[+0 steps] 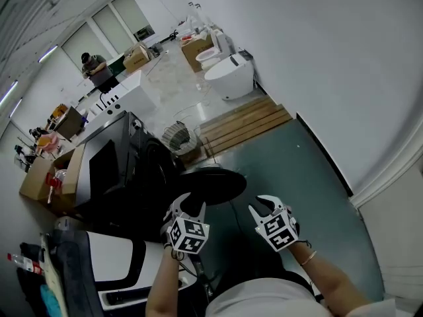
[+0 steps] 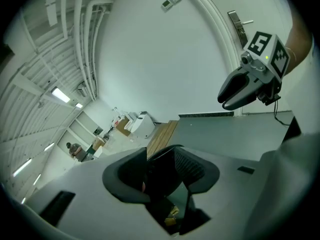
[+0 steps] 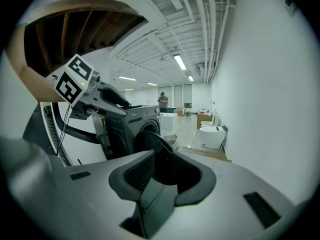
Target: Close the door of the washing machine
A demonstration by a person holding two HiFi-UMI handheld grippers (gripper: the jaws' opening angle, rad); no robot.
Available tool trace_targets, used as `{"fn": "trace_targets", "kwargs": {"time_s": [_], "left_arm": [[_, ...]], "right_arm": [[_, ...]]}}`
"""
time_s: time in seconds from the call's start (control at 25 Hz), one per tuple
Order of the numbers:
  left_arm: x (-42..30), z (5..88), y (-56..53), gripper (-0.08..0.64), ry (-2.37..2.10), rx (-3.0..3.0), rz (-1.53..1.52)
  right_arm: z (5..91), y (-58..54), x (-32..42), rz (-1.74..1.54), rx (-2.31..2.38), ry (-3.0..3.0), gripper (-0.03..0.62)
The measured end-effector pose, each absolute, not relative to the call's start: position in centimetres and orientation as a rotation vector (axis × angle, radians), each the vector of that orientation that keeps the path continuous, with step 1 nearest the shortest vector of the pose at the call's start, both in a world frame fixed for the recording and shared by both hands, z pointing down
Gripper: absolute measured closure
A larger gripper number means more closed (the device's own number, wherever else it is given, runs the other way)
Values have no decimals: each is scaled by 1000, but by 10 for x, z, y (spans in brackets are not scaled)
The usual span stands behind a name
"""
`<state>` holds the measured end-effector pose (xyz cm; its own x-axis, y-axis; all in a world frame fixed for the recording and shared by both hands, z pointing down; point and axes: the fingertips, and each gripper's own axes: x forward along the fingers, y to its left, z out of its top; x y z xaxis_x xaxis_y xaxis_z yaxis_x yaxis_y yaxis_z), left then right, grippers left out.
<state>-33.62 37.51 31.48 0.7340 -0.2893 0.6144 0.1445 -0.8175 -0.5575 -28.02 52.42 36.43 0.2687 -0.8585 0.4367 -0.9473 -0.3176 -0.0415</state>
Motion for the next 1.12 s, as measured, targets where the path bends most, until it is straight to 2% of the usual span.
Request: {"fn": "trace_targets", "kwargs": {"time_s": [0.48, 1.12], "left_arm": [[-297, 348, 326, 356, -20, -2195, -1013], [-200, 430, 180, 353, -234, -2121, -1107]], "right_arm": [[379, 461, -244, 529, 2246, -1630, 482], [435, 295, -168, 589, 2140, -1574, 480]]}}
